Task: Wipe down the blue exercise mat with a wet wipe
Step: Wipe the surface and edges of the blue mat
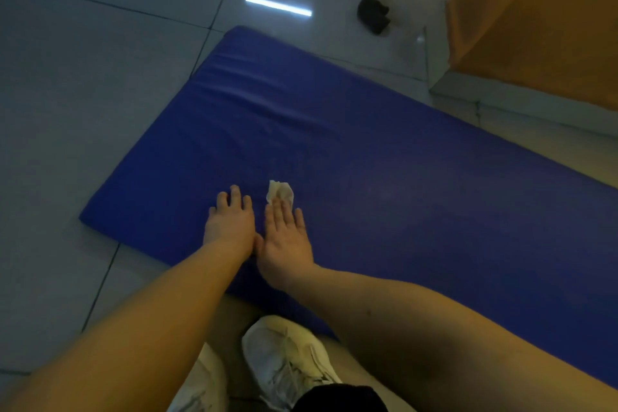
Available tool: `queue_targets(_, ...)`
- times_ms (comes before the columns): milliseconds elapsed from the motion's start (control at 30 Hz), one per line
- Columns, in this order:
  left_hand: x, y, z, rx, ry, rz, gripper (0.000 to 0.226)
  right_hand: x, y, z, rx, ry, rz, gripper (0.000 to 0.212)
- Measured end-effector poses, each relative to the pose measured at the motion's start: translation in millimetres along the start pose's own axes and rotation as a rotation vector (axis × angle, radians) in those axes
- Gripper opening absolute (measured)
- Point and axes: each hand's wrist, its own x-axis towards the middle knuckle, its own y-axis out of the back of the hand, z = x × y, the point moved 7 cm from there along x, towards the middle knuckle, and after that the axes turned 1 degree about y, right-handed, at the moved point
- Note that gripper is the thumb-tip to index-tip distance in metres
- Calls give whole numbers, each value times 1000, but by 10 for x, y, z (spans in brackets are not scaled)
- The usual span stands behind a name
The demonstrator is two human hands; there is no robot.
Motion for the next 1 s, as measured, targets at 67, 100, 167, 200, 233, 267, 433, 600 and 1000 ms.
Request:
queue_targets(67,-2,-30,-10,7,1,-23,108,-107,28,249,-24,24,34,74)
queue_targets(100,10,-46,-11,8,2,-34,113,-206,40,437,-17,-7,63,74)
queue_targets(167,34,-73,-13,11,3,-45,118,-445,49,874,9,-142,121,73)
queue_targets(200,45,-76,-13,7,3,-47,119,-569,54,1093,18,-230,139,73)
queue_targets(233,52,-80,-11,3,2,-48,119,-692,51,1295,21,-328,145,72)
queue_targets(267,59,-86,-9,0,3,-48,120,-790,42,1462,22,-433,142,72)
queue_targets(433,92,-79,-1,4,9,-32,121,-736,72,1467,177,-760,121,78)
queue_targets(600,73,-76,-13,-15,2,-33,119,-383,20,386,159,-201,94,78)
queue_targets(1000,-214,109,198,-490,-139,20,77,-514,374,403,617,-39,154,62)
